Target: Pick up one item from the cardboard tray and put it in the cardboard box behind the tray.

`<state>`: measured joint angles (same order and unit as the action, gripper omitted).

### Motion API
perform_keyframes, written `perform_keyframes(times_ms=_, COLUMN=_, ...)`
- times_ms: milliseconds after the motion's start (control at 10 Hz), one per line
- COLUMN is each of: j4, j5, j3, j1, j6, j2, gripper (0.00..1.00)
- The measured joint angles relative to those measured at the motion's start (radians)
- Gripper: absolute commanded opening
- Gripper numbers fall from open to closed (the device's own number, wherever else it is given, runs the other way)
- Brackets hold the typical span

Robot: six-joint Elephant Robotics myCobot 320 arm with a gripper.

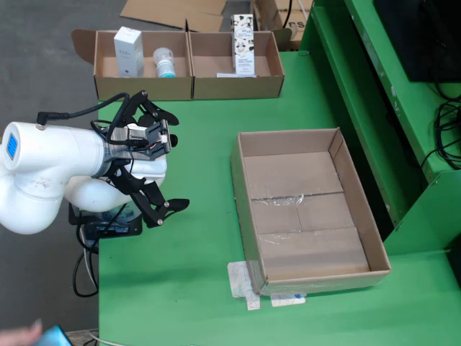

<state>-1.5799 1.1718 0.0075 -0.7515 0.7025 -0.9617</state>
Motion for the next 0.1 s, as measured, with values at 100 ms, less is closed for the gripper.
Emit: perform_keyframes(times_ms=100, j4=0.0, j5=0.0, j3=0.0, j1=0.0, j6=0.0, j2=0.0, gripper=1.0)
